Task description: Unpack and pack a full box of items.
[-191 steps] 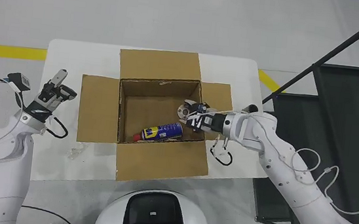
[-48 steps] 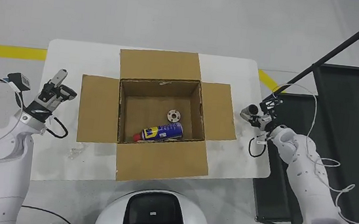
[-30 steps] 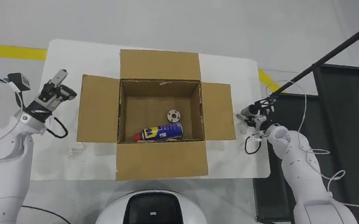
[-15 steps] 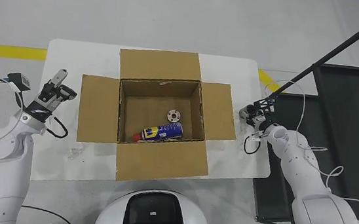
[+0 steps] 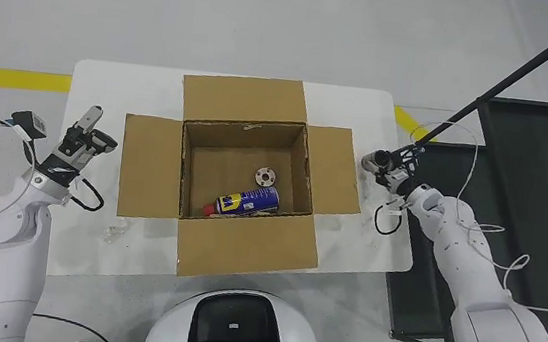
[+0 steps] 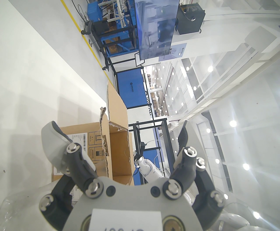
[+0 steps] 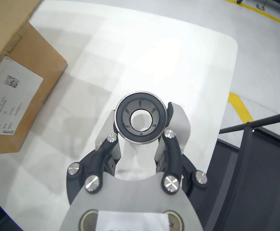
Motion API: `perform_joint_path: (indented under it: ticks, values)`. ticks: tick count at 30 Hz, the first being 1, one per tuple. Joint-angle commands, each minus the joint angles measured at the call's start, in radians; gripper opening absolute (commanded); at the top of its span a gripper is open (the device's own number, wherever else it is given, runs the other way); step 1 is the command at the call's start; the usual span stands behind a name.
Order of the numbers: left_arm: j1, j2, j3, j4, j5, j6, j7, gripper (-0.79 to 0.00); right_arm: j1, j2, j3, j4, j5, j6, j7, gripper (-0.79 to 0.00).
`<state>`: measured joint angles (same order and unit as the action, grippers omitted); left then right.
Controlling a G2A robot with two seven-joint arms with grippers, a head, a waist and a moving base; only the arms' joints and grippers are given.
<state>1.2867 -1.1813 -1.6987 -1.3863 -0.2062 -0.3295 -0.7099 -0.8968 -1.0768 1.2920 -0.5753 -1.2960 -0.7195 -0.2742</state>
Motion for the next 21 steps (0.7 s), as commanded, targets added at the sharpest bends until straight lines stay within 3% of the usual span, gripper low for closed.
perform_joint_path:
  ticks: [1,7,12,16,21]
  values:
    - [0.000,0.000,0.000,0.000,0.000,0.000,0.000,0.000,-0.028,0.017,0.028,-0.070,-0.006,-0.018,-0.026,-0.785]
    - [0.000,0.000,0.000,0.000,0.000,0.000,0.000,0.000,-0.196,0.072,0.157,-0.456,-0.021,-0.053,-0.010,-0.785]
    - [0.000,0.000,0.000,0.000,0.000,0.000,0.000,0.000,-0.379,0.093,0.232,-0.827,0.046,-0.098,0.118,-0.785]
    - [0.000,0.000,0.000,0.000,0.000,0.000,0.000,0.000,-0.448,0.096,0.209,-1.011,0.134,-0.171,0.275,-0.785]
    - [0.000,0.000,0.000,0.000,0.000,0.000,0.000,0.000,-0.464,0.096,0.149,-1.140,0.198,-0.210,0.411,-0.785]
